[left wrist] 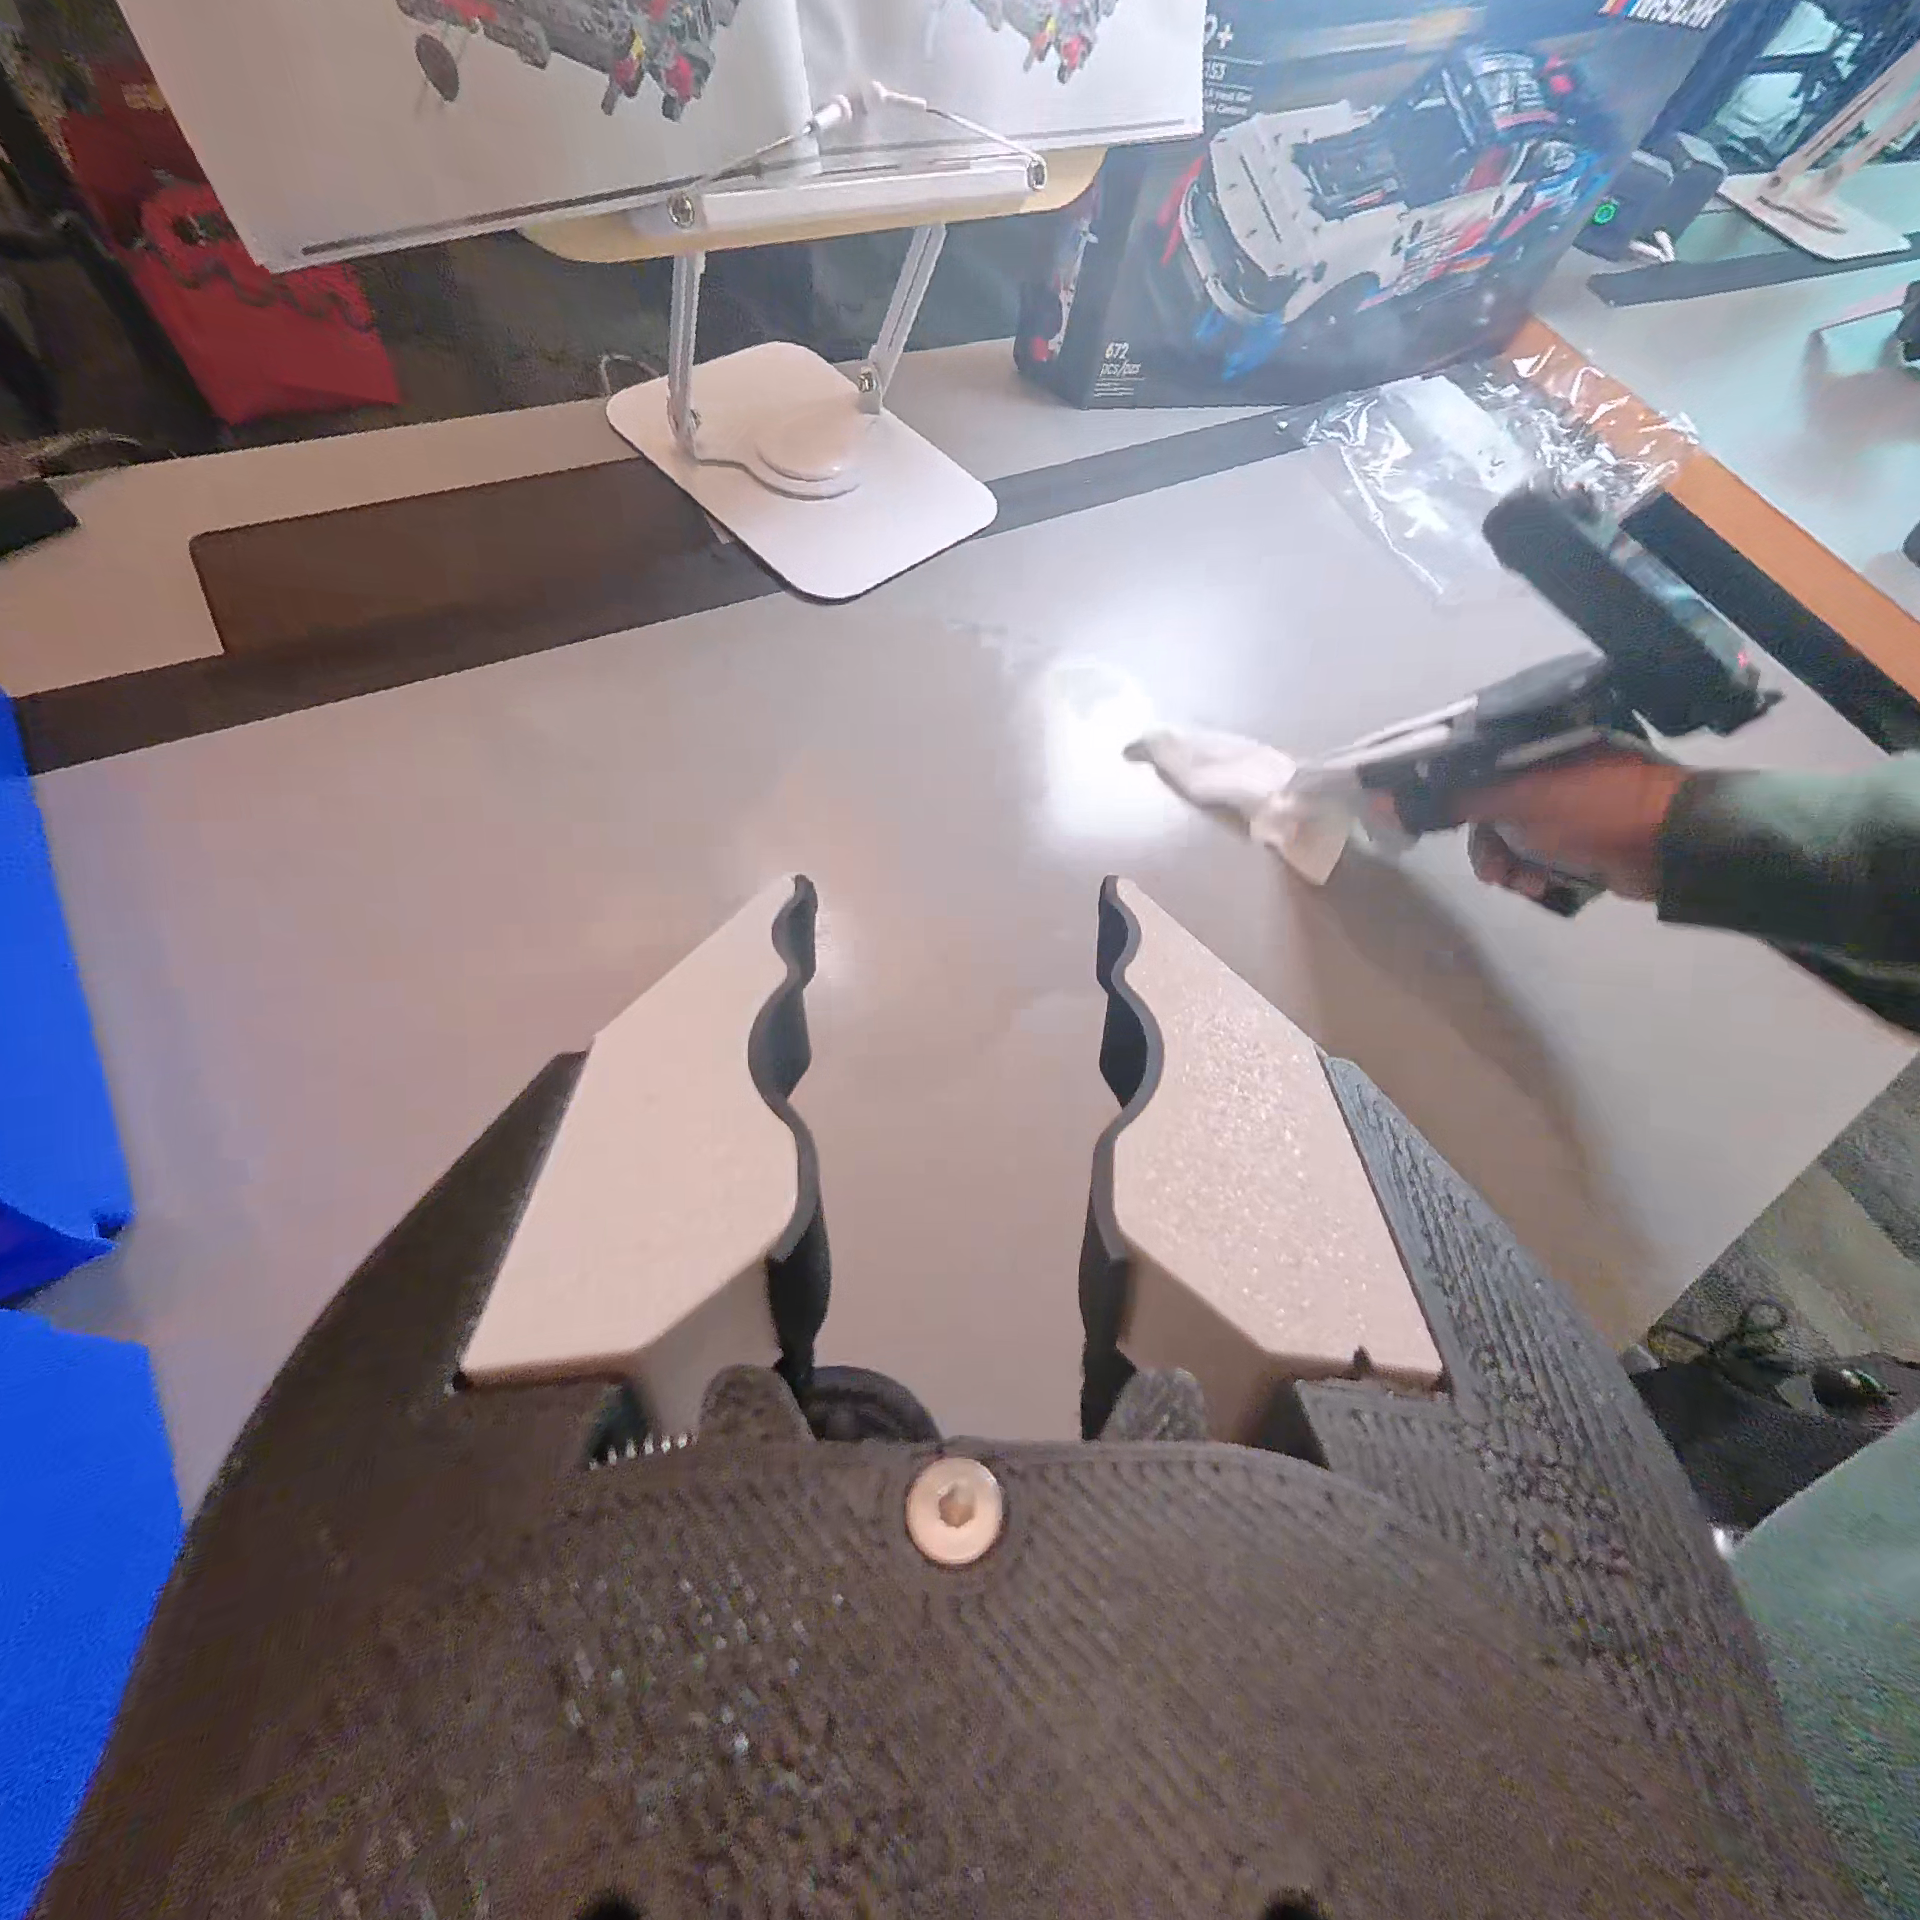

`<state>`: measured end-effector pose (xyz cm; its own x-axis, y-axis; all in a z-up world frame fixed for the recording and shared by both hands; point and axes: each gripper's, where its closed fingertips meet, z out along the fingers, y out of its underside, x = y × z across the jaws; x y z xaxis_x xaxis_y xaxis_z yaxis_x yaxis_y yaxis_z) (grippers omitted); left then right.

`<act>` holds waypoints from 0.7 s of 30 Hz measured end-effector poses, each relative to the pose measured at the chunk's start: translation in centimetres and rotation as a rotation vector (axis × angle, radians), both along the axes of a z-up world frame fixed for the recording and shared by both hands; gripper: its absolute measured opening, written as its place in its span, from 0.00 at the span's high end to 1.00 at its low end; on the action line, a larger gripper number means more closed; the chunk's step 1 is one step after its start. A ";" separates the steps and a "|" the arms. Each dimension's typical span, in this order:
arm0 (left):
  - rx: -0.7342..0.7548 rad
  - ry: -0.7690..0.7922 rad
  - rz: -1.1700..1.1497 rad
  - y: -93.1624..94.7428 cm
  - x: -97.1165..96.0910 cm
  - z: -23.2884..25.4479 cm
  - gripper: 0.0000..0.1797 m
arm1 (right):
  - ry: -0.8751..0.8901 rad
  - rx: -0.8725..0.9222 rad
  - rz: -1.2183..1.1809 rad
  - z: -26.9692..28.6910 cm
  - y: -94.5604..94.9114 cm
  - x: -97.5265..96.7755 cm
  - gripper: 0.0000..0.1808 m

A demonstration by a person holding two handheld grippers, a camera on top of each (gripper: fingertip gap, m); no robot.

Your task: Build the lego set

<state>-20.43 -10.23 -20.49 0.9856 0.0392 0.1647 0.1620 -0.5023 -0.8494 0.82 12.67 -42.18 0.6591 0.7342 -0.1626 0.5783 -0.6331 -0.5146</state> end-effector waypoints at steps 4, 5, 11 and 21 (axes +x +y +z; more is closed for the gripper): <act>0.008 0.016 0.020 1.7 2.4 0.7 0.70 | 0.039 -0.010 0.050 0.0 4.1 -4.6 1.00; 0.011 0.014 0.023 2.2 3.1 0.8 0.71 | 0.057 -0.043 0.096 0.0 3.0 -6.5 1.00; 0.044 0.001 0.074 4.7 5.6 1.8 0.71 | -0.012 -0.003 0.422 0.0 -4.5 -6.2 1.00; 0.047 -0.044 0.136 5.4 8.3 0.8 0.71 | -0.066 -0.009 0.159 -0.1 9.0 4.9 1.00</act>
